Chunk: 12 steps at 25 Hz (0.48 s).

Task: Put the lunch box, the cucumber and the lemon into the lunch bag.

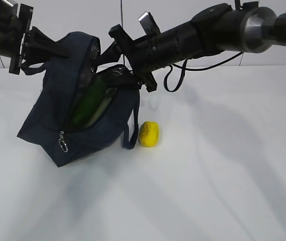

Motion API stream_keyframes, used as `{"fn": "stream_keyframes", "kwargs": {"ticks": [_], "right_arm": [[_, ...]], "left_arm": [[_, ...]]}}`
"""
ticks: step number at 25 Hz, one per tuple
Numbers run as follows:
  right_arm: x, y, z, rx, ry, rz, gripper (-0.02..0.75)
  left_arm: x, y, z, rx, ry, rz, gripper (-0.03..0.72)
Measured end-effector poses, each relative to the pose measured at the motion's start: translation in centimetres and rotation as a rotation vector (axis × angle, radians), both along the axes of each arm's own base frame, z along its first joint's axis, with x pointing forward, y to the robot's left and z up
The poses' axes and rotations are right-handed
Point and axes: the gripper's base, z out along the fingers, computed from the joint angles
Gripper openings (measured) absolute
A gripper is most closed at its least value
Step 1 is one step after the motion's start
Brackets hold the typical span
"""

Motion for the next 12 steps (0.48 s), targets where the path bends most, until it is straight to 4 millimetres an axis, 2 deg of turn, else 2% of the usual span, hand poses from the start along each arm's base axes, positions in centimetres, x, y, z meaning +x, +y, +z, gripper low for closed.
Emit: {"fn": "stream_keyframes", "kwargs": {"ticks": [12], "right_arm": [[0.01, -0.06, 0.33, 0.024, -0.06, 0.038, 0.508]], "left_arm": [[0.08, -0.02, -0.07, -0.01, 0.003, 0.005, -0.008]]}}
